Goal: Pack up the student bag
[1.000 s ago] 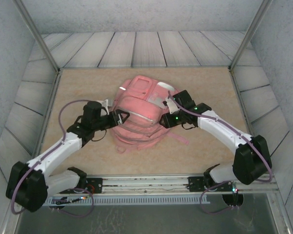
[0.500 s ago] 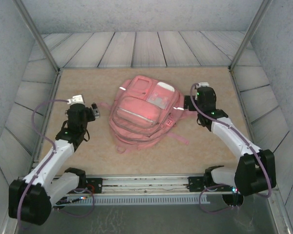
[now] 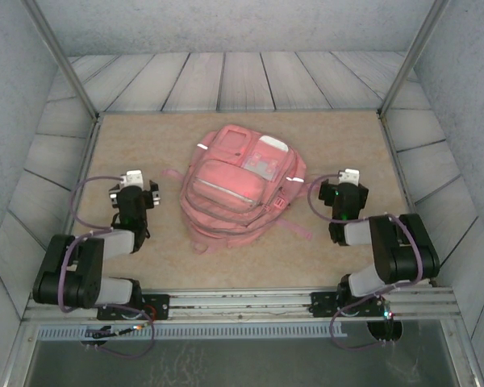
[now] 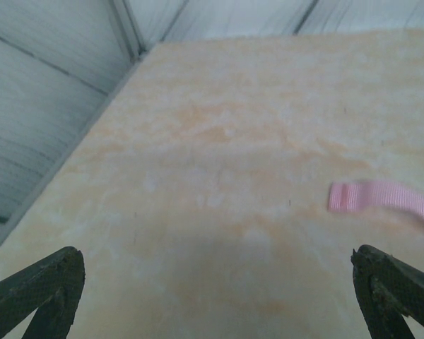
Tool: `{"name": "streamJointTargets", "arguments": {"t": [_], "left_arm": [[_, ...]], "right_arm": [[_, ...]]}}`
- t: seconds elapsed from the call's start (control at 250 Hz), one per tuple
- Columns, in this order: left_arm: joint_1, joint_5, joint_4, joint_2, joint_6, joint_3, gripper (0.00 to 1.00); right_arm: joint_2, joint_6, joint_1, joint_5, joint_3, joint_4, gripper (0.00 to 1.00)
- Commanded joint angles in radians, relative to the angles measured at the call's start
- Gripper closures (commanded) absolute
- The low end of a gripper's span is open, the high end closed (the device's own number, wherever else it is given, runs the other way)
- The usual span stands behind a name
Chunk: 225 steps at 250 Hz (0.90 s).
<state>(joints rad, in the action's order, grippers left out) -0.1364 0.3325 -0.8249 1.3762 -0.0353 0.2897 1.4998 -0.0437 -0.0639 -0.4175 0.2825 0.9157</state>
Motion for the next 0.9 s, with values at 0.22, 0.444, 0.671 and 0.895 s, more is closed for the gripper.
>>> {"name": "streamJointTargets", "arguments": {"t": [0.22,0.444,0.671,0.895], "left_arm": [[0.109,-0.120,-0.206,0.183,-0.032,0.072,0.00],[0.127,-0.151,-0.135,0.157,-0.040,0.086,0.00],[0.127,-0.152,-0.101,0.147,-0.040,0.095,0.00],[0.127,-0.150,-0.092,0.151,-0.044,0.103,0.00]], "right_arm": [[0.058,0.027,0.008,0.095,0.001,0.259,0.00],[0.052,0.028,0.009,0.097,-0.004,0.258,0.00],[0.052,0.028,0.009,0.098,-0.005,0.261,0.00],[0.052,0.028,0.010,0.097,-0.005,0.261,0.00]]}}
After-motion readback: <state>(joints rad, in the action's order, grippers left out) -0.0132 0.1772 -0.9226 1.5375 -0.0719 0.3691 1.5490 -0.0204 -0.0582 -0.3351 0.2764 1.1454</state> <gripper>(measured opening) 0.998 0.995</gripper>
